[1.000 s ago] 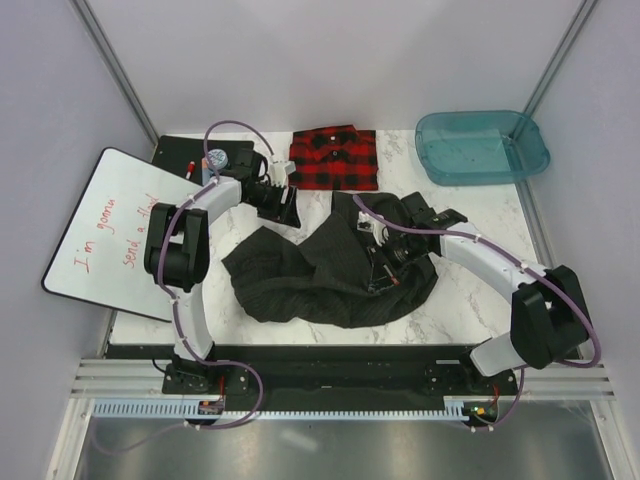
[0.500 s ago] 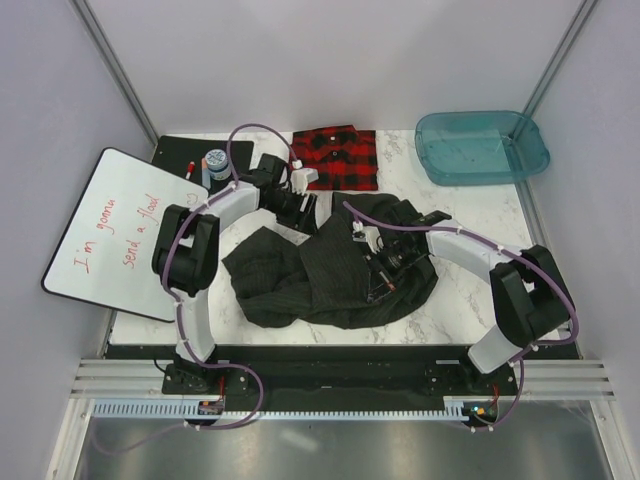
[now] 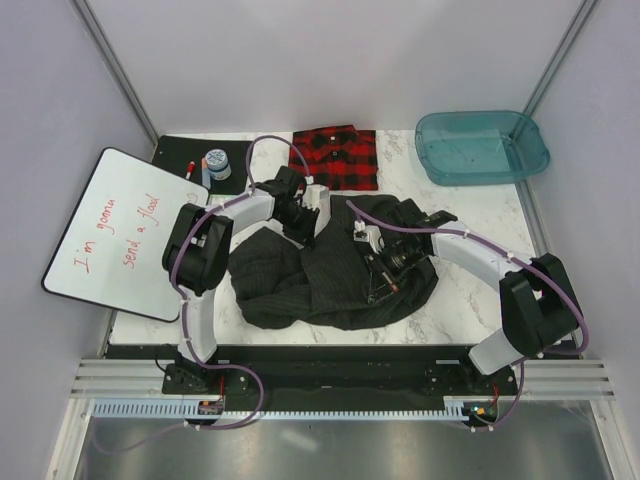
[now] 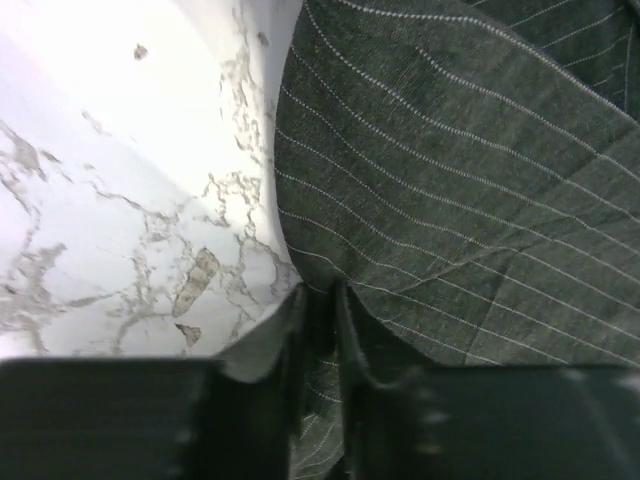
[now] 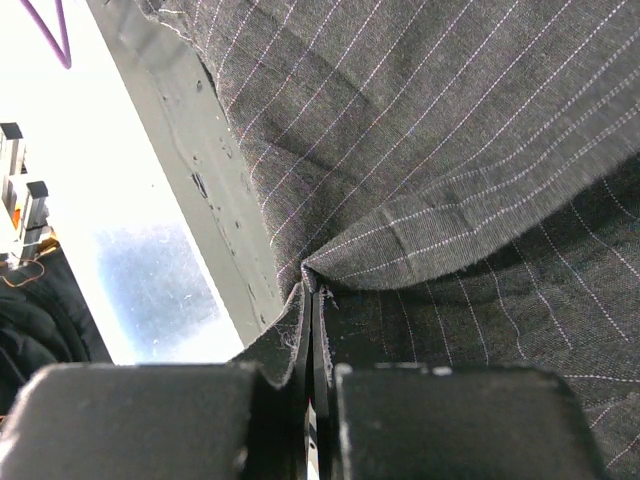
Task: Fold and stack the long sleeve shirts
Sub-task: Flatten the shirt out
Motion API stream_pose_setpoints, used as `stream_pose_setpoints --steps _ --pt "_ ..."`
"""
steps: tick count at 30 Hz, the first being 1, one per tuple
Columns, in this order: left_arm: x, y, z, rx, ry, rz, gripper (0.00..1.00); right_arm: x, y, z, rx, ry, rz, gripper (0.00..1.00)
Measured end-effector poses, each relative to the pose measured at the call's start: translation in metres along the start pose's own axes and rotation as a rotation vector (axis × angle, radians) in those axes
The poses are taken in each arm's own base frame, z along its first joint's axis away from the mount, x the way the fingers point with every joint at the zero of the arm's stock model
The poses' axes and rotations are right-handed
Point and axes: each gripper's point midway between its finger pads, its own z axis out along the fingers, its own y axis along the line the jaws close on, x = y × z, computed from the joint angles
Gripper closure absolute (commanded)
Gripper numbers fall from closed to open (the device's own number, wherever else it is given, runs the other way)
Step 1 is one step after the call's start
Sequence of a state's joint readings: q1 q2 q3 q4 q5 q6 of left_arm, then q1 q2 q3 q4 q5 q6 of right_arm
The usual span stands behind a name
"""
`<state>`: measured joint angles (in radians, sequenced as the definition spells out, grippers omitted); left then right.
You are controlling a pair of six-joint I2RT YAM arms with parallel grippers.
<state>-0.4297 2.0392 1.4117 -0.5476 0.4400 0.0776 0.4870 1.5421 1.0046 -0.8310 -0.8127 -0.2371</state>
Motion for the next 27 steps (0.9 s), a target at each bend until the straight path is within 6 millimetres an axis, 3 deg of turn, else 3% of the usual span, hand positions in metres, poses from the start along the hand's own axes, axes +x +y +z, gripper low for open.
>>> stream_pose_setpoints --steps 2,6,11,13,15,18,20,22,23,25,26,27 --pt "0.002 0.002 -0.002 -0.014 0.004 -0.01 0.98 0.0 0.0 0.0 -0.001 0.001 0.001 1.0" --pt "-0.009 0.009 -0.022 -0.076 -0.029 -0.002 0.98 0.0 0.0 0.0 0.001 -0.001 0.001 1.0" --pt "-0.074 0.003 -0.082 -0.153 -0.205 0.081 0.98 -0.007 -0.003 0.0 0.009 -0.026 -0.007 1.0" --pt "-0.1 -0.01 -0.11 -0.159 -0.284 0.125 0.98 -0.013 -0.007 -0.002 0.017 -0.051 -0.006 1.0" --pt "-0.113 -0.026 -0.132 -0.132 -0.343 0.18 0.98 -0.019 -0.012 -0.009 0.03 -0.078 0.006 1.0" --pt "-0.111 -0.064 -0.165 -0.028 -0.418 0.288 0.96 -0.03 -0.026 -0.025 0.06 -0.133 0.048 1.0" --pt "-0.092 -0.102 -0.192 0.065 -0.463 0.398 0.94 -0.039 -0.043 -0.038 0.09 -0.178 0.089 1.0" --pt "-0.061 -0.152 -0.215 0.173 -0.489 0.552 0.82 -0.044 -0.058 -0.046 0.109 -0.207 0.125 1.0" --pt "-0.039 -0.187 -0.221 0.242 -0.492 0.668 0.78 -0.045 -0.068 -0.047 0.115 -0.215 0.153 1.0" --pt "0.023 -0.256 -0.227 0.423 -0.463 0.903 0.68 -0.046 -0.082 -0.045 0.117 -0.218 0.192 1.0" --pt "0.063 -0.283 -0.224 0.516 -0.425 1.018 0.63 -0.045 -0.087 -0.043 0.116 -0.214 0.208 1.0" --pt "0.1 -0.297 -0.219 0.589 -0.376 1.105 0.59 -0.044 -0.091 -0.041 0.114 -0.209 0.221 1.0"
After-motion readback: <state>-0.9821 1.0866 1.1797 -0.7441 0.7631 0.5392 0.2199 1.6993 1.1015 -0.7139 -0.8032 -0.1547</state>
